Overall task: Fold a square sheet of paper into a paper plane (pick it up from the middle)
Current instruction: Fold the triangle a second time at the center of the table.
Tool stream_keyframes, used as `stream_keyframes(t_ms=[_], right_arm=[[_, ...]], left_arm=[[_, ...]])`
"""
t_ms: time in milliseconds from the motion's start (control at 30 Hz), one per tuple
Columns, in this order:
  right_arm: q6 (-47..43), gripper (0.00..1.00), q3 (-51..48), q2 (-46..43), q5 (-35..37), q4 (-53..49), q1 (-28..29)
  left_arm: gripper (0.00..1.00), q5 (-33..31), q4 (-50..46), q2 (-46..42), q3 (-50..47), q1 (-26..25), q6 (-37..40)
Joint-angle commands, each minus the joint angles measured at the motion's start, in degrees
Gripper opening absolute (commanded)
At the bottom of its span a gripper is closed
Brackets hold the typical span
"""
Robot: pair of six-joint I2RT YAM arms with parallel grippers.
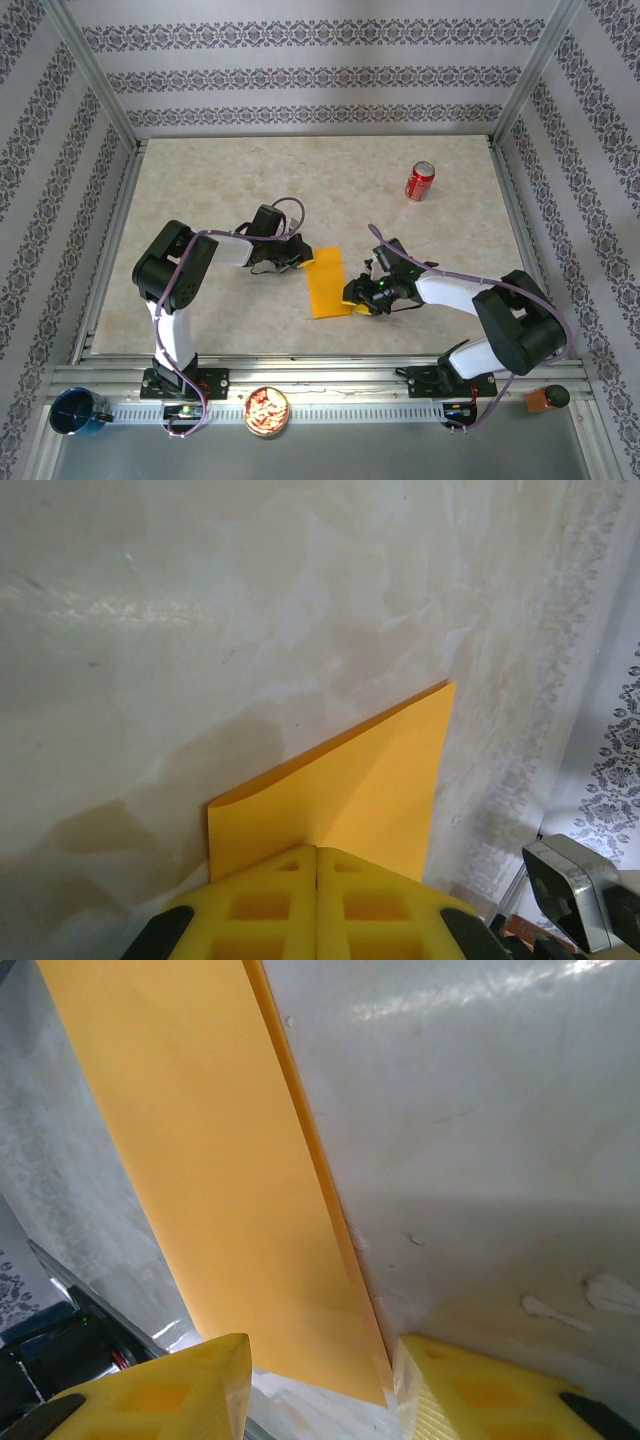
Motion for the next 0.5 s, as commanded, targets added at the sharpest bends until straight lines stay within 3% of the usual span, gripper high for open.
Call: stream_keyframes(t_ms=[0, 467], right_arm=[[0.69, 0.42, 0.29, 1.15, -2.52, 3.02, 0.91], [2.69, 0.42, -0.36, 0.25, -2.66, 8.49, 0.76]], left_arm=[[0.06, -0.44, -0.92, 1.66, -1.26, 0.34, 0.90], [0.06, 0.91, -0.56, 1.98, -0.18, 0.43, 1.21]])
